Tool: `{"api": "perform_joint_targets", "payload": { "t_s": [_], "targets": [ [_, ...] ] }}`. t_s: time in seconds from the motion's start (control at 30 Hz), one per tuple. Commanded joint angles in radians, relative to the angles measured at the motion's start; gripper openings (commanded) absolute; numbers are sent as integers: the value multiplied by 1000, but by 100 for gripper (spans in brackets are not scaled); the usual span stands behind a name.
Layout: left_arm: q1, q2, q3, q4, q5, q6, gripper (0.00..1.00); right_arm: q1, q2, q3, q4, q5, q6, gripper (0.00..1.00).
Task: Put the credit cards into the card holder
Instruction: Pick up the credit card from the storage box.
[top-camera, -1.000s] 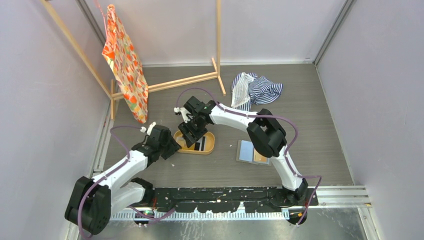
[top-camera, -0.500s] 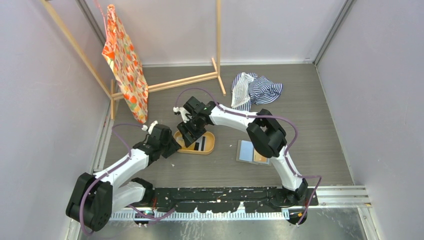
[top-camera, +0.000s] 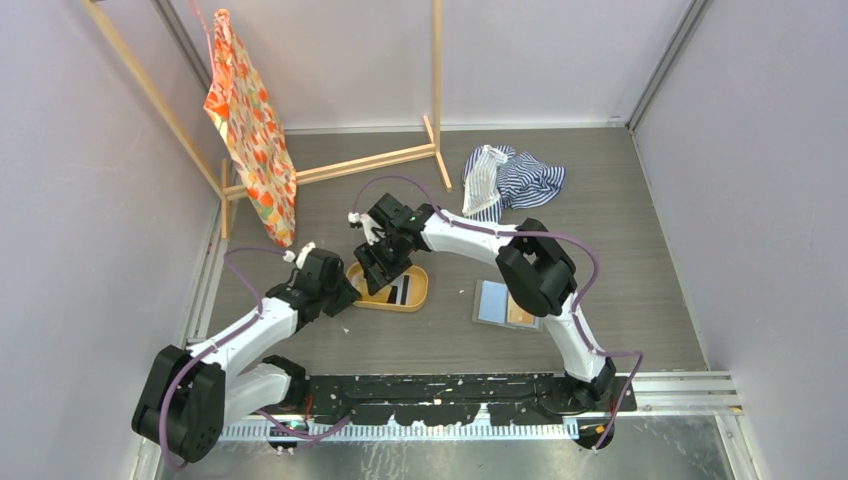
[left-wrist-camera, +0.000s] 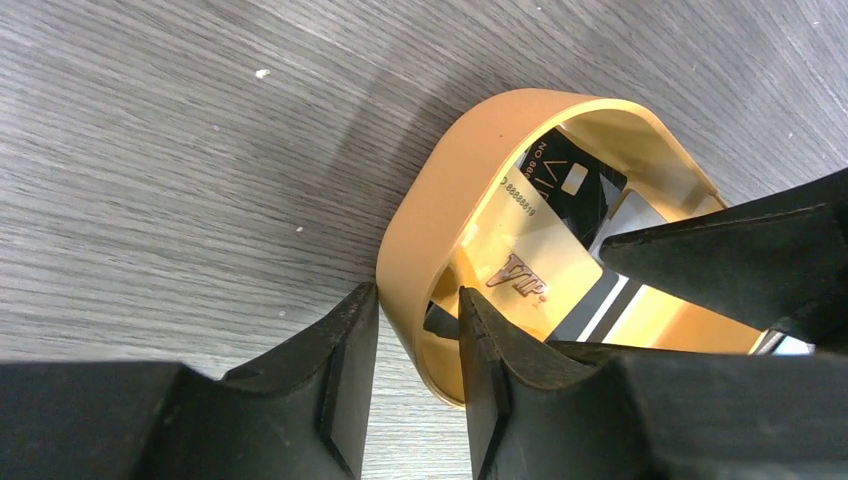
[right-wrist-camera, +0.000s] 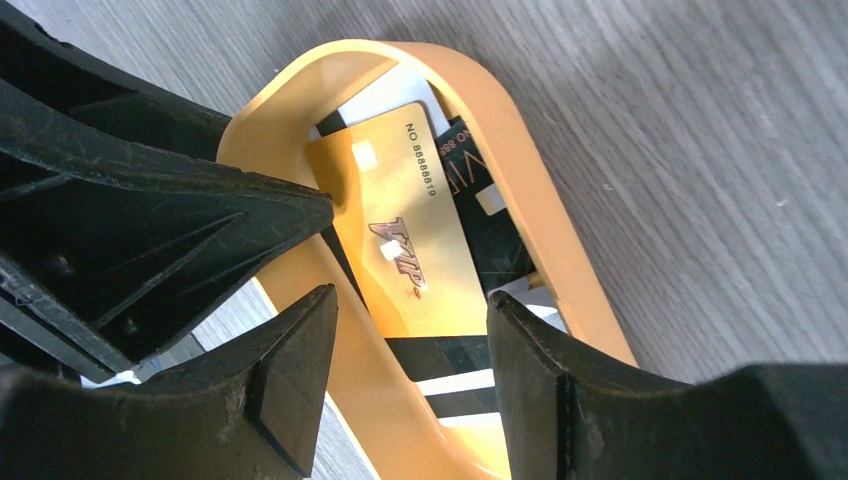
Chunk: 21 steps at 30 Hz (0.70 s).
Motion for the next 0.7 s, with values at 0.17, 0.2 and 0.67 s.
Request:
{"api": "perform_joint_targets", "payload": {
  "t_s": [0.17,0.2,0.67],
  "targets": [
    [6,9,6,16,-22,20,32,3,-41,1,-21,87,-77,61],
    [6,11,2,20,-22,20,31,3,-35,2,-24,87,-81,61],
    [6,44,-5,43,-21,22,18,16,-27,-18,3,-178,6,55]
  ]
}}
